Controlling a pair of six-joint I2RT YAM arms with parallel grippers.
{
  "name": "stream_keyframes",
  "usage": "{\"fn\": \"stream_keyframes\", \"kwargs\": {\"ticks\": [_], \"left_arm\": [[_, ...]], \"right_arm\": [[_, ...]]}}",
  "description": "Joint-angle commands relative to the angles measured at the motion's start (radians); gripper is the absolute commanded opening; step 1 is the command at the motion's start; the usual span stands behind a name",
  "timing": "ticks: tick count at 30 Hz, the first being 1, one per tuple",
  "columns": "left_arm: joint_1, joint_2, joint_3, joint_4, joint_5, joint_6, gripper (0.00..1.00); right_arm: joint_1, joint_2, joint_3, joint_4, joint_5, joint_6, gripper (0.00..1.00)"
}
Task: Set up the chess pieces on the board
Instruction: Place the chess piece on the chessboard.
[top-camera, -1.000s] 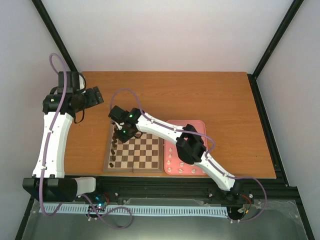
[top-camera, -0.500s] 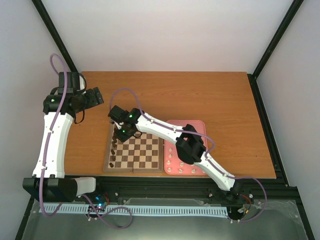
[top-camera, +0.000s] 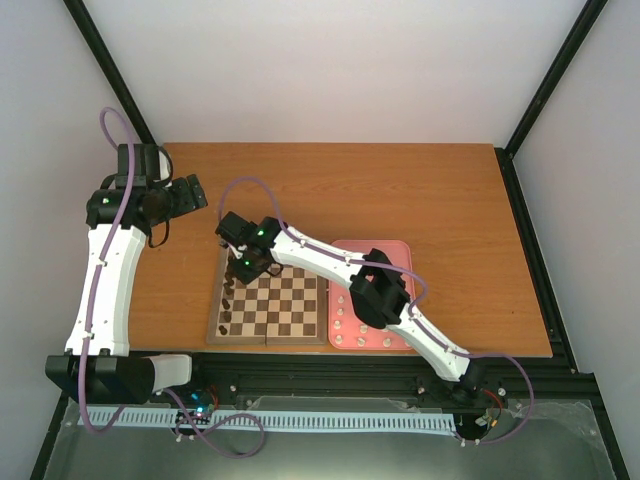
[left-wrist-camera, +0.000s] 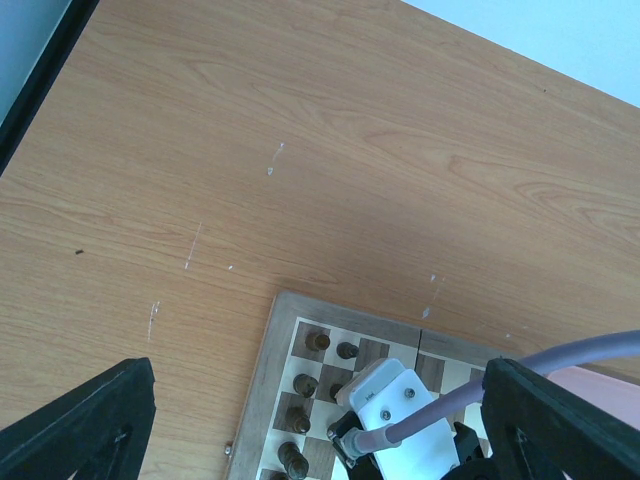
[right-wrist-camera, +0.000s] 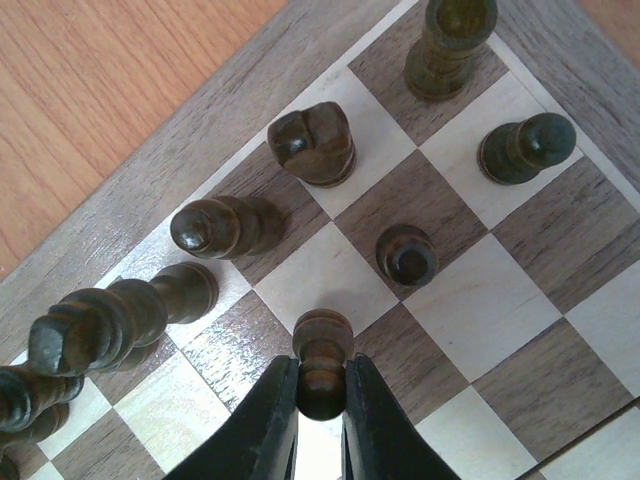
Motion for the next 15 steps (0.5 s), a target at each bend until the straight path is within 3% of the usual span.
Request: {"fn": "stream_keyframes", "kwargs": {"ticks": [1,15], "left_arm": [[-0.006,0.002,0.017,0.007,0.009,0.001,1.0],[-0.006,0.008,0.013,0.011,0.005,0.002,1.0]], "right_arm": [[0.002,0.024,0.038,0.006,0.018,-0.012,0.12],[-0.002,0.039,0.066,-0.006,0.012,-0.018,0.18]]}}
